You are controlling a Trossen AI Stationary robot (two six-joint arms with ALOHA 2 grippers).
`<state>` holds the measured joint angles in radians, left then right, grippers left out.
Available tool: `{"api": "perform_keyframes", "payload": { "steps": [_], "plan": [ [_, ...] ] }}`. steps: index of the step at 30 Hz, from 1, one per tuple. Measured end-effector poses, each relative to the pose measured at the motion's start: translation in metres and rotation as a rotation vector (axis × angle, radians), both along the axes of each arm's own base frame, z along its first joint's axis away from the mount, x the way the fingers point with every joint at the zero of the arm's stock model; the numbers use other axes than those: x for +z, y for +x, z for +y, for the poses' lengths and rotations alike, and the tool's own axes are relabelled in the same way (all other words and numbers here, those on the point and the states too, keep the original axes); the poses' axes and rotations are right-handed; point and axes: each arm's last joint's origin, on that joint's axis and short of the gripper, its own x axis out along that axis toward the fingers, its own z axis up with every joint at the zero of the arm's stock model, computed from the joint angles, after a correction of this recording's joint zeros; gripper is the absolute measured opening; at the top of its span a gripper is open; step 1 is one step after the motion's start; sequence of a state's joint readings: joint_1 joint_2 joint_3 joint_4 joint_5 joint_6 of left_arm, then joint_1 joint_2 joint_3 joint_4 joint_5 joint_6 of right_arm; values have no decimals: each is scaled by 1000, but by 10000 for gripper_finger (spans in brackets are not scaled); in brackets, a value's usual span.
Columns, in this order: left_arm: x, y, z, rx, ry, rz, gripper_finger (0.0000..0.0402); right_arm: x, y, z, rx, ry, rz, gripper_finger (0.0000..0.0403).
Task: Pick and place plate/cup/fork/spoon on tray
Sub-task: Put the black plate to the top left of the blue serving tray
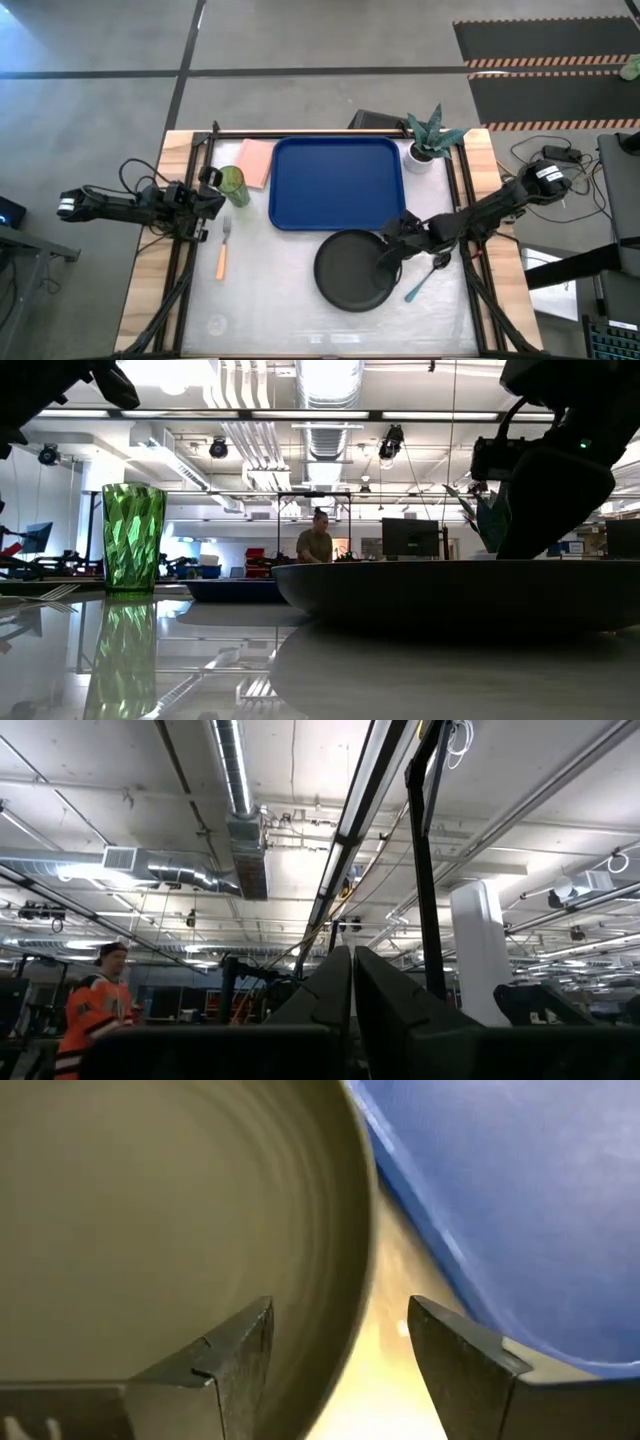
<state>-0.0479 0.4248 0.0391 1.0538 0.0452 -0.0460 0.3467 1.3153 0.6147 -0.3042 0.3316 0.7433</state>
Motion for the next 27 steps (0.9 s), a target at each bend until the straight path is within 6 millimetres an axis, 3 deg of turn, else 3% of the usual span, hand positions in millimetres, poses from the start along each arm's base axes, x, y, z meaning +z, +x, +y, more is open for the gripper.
{"api": "perform_keyframes", "payload": {
  "steps": [8, 19, 27],
  "plan": [
    [-2, 0, 0, -1, 1, 5, 0, -8, 1, 1, -20, 1, 28, 172],
    [-2, 1, 0, 0, 1, 10, 0, -9, 2, 2, -62, 82, 29, 20],
    [-2, 0, 0, -1, 1, 9, 0, 6, -2, 3, -91, 205, -8, 12]
  ]
}}
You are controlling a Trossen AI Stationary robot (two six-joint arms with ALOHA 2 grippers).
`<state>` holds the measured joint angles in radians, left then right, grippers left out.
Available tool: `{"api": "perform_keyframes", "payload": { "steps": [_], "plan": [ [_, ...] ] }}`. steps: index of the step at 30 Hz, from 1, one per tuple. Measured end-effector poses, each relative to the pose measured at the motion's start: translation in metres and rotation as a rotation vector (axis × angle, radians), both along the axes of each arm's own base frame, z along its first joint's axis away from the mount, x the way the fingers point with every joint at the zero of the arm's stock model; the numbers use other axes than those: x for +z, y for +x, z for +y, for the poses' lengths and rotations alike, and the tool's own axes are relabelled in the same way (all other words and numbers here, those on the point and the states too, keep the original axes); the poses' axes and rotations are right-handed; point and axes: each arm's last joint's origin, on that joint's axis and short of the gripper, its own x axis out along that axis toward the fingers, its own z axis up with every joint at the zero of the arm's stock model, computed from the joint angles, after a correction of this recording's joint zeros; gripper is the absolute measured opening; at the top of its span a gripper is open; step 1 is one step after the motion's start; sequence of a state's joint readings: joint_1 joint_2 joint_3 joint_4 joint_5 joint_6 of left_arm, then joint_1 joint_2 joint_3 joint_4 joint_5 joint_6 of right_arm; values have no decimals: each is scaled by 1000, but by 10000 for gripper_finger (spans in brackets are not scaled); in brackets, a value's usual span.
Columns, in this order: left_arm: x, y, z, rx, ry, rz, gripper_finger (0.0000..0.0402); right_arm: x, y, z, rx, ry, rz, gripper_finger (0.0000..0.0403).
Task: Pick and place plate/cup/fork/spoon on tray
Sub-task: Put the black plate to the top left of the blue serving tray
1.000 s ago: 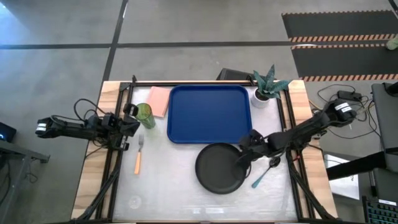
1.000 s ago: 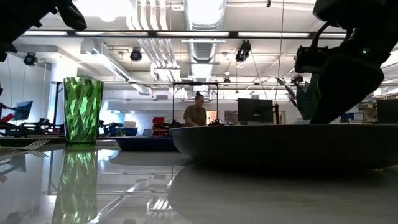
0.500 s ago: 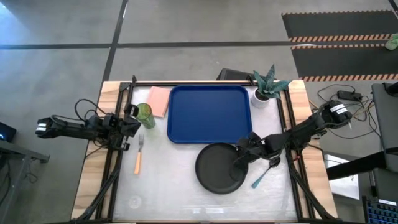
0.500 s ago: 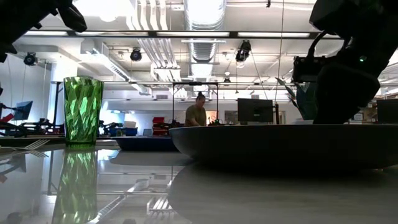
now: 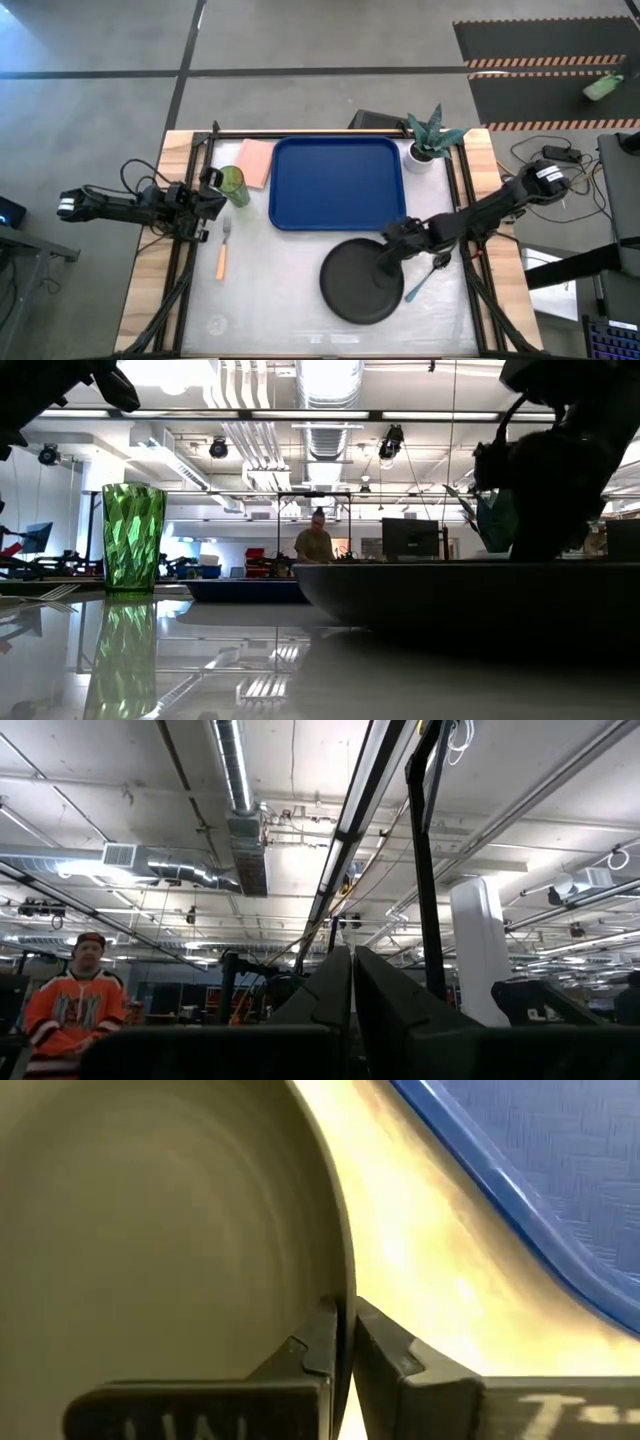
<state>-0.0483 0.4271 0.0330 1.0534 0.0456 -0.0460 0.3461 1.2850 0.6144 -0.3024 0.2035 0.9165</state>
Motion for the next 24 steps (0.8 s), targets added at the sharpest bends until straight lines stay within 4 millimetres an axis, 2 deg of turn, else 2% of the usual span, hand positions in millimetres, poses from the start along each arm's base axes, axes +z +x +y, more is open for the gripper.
{"api": "perform_keyframes", "payload": {
  "steps": [6, 14, 20, 24],
  "plan": [
    [0, 0, 0, 0, 0, -1, 0, 19, 0, 0, -29, 44, -88, 11],
    [1, -1, 0, -2, 0, -8, 0, 50, 21, -6, -55, 6, -214, 9],
    [1, -1, 0, -33, -34, -6, 0, 75, 42, -30, -128, -13, -292, 9],
    [2, -3, 0, -69, -77, -16, 0, 91, 63, -55, -154, -91, -315, 9]
  ]
}}
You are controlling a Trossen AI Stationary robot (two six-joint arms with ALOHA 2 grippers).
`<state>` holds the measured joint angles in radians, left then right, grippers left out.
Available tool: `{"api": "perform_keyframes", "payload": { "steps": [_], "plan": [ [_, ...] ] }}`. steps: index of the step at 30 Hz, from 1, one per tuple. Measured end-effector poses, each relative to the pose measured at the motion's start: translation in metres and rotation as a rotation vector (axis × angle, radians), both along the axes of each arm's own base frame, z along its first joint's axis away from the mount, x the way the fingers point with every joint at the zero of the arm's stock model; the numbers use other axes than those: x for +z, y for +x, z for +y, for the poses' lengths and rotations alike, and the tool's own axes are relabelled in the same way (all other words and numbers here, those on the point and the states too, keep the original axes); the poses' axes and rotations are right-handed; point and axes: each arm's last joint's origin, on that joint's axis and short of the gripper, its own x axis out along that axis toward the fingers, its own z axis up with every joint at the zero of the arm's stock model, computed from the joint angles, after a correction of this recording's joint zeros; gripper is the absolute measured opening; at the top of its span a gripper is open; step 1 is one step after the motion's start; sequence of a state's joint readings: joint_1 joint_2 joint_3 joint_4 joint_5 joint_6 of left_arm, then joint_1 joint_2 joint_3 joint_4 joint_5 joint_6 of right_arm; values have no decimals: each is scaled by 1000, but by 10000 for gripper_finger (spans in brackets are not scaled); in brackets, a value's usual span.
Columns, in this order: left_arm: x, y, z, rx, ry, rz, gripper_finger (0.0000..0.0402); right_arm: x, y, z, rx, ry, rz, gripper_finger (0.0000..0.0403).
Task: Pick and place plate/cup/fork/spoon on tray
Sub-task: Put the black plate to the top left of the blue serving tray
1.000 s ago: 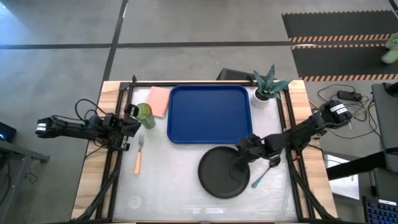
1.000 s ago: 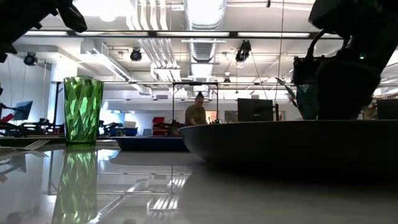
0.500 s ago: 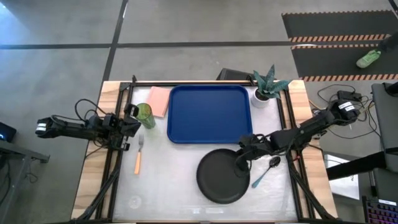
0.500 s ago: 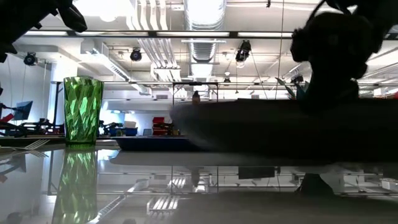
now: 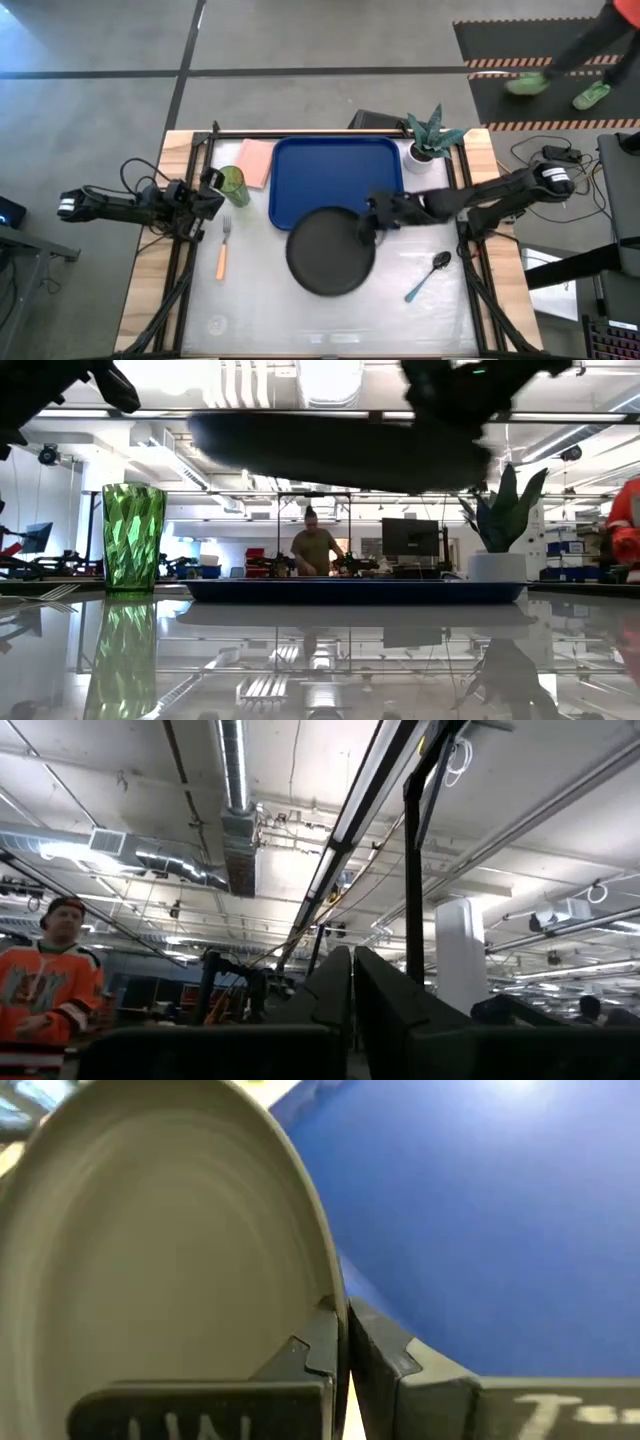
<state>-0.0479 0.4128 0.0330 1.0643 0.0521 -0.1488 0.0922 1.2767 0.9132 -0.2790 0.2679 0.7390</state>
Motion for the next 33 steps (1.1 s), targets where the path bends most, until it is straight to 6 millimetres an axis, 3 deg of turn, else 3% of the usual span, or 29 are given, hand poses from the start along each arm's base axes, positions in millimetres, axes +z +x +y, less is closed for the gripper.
{"api": "perform_keyframes", "payload": {
  "steps": [4, 10, 18, 23, 33],
  "plan": [
    [2, -2, 0, -1, -1, -20, 0, 12, 26, -35, -125, -84, 9, 9],
    [3, -5, 0, -1, -2, -40, 0, 24, 61, -96, -204, -176, 157, 9],
    [3, -5, 0, -2, -2, -36, 0, 11, 89, -169, -204, -192, 244, 9],
    [3, -5, 0, -13, 5, -36, 0, -3, 93, -192, -189, -138, 258, 9],
    [3, -5, 0, -20, 11, -37, 0, -21, 93, -210, -202, -151, 299, 9]
  ]
}}
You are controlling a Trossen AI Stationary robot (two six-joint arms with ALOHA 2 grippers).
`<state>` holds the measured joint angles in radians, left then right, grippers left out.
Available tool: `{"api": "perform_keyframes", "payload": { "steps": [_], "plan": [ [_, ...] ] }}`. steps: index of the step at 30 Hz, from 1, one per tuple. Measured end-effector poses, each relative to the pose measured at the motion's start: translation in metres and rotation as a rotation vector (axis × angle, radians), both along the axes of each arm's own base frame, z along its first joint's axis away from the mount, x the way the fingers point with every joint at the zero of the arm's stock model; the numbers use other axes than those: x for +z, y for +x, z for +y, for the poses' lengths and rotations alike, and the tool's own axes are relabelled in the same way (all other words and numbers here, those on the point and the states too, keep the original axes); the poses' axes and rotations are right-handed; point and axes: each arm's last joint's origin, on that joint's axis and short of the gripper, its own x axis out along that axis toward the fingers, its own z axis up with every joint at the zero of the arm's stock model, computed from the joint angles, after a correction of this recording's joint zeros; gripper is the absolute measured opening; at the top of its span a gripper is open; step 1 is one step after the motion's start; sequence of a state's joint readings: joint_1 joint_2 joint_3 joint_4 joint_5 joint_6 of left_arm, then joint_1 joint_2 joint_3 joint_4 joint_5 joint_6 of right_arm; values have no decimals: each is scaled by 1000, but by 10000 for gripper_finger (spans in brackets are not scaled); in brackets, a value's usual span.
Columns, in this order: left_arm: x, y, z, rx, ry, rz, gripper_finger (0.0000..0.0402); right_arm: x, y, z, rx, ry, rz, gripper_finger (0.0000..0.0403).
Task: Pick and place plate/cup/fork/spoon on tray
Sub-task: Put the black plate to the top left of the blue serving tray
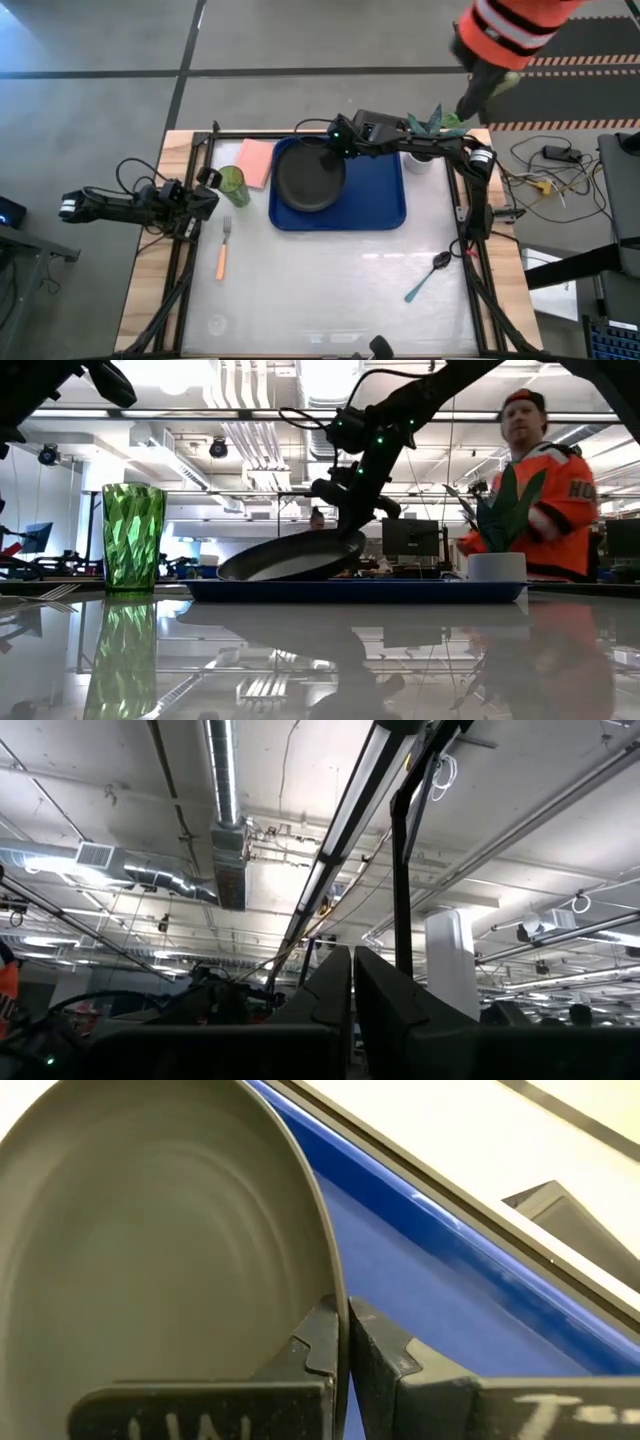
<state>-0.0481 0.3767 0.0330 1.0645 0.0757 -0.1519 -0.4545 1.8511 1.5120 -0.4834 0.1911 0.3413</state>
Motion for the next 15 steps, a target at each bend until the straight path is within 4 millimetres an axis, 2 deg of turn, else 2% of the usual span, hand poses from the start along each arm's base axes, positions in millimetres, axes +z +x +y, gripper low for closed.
{"api": "perform_keyframes", "payload": {
  "steps": [10, 15],
  "plan": [
    [0, 0, 0, 0, 0, -4, 0, -18, 4, -11, -27, -9, 17, 9],
    [1, -1, 0, 0, 0, -10, 0, -36, 7, -16, -40, -6, 40, 35]
  ]
}}
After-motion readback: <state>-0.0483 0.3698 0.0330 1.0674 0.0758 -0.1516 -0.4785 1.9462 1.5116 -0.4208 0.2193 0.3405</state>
